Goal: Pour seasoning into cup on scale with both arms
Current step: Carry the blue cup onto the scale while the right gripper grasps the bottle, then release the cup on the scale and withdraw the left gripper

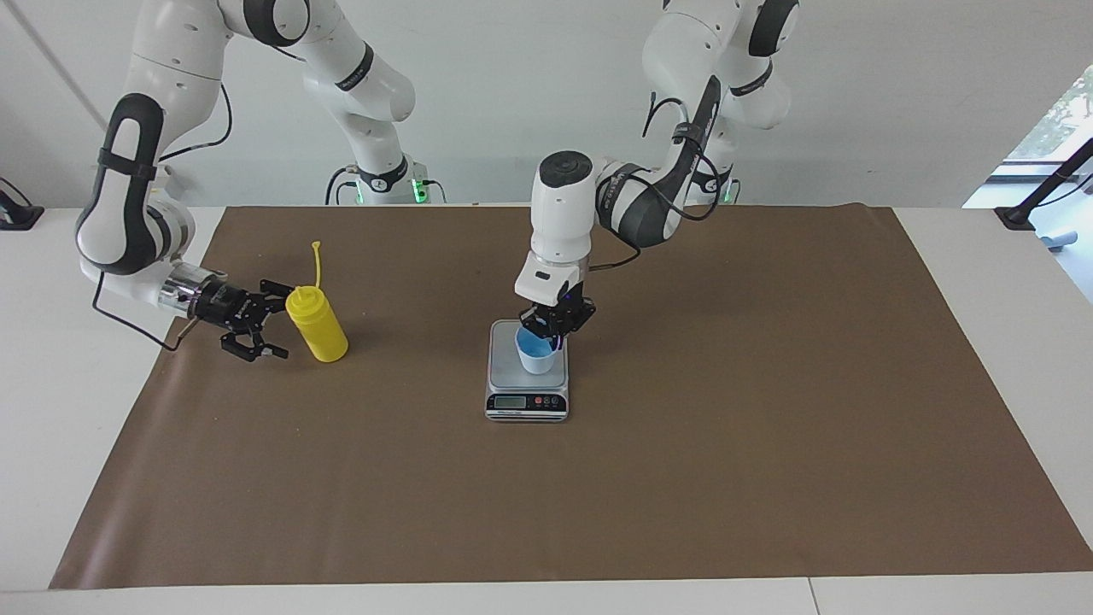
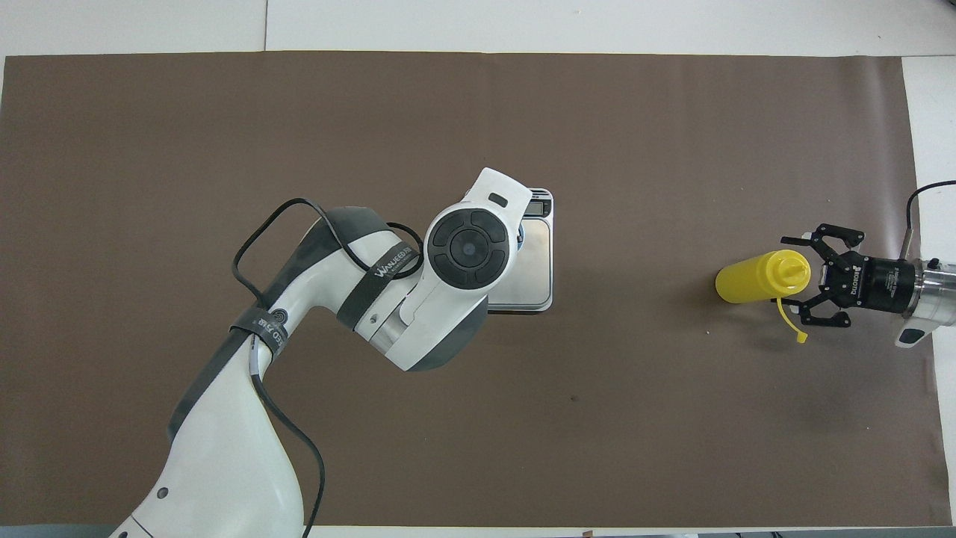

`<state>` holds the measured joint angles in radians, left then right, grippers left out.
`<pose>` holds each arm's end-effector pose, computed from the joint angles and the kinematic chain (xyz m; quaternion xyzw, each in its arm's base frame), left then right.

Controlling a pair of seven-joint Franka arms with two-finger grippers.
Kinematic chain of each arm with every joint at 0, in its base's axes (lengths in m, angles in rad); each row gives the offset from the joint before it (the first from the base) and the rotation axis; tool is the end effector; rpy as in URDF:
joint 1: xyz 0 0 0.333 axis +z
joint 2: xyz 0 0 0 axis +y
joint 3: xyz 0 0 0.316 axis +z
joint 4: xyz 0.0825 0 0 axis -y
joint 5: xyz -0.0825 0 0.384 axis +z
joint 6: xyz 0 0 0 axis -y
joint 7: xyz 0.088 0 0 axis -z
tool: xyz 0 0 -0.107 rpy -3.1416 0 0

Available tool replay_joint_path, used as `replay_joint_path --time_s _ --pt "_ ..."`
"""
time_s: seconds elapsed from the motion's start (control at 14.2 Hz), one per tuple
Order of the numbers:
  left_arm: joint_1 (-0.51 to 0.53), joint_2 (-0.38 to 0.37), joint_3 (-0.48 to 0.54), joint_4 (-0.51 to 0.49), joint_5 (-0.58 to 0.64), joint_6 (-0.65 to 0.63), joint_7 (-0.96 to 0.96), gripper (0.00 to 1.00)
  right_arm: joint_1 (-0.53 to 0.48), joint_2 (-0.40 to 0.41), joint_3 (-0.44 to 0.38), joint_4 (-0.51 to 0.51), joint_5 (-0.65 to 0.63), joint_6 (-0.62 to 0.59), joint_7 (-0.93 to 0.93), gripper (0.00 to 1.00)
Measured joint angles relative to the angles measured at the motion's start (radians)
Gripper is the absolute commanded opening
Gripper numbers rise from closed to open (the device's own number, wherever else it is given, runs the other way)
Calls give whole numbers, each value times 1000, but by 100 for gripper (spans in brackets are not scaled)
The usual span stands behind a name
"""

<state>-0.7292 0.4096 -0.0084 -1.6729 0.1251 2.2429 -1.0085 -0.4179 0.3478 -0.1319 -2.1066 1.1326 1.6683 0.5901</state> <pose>0.5067 -0.4547 0.3825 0.9905 0.1003 0.0899 0.0290 0.4919 -0.1968 0.2529 -0.5281 0.6427 0.3273 0.4482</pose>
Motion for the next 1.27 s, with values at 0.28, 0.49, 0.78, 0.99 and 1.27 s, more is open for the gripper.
replay_joint_path --time_s 0.28,0.49,0.78,0.99,1.27 --pt "0 1 1 0 0 23 0 0 -11 -19 0 -45 0 0 -7 100" --pt "0 11 -3 -13 1 64 0 55 -11 -30 0 -68 0 0 -32 100" --pt "-7 14 -5 -16 1 64 1 100 -4 -35 3 -82 0 5 -45 100" --pt "-11 -8 -3 -14 1 54 1 100 8 -35 4 -83 17 26 -45 100" --pt "13 -123 8 -16 3 -90 32 100 37 -35 5 -83 28 44 -46 100"
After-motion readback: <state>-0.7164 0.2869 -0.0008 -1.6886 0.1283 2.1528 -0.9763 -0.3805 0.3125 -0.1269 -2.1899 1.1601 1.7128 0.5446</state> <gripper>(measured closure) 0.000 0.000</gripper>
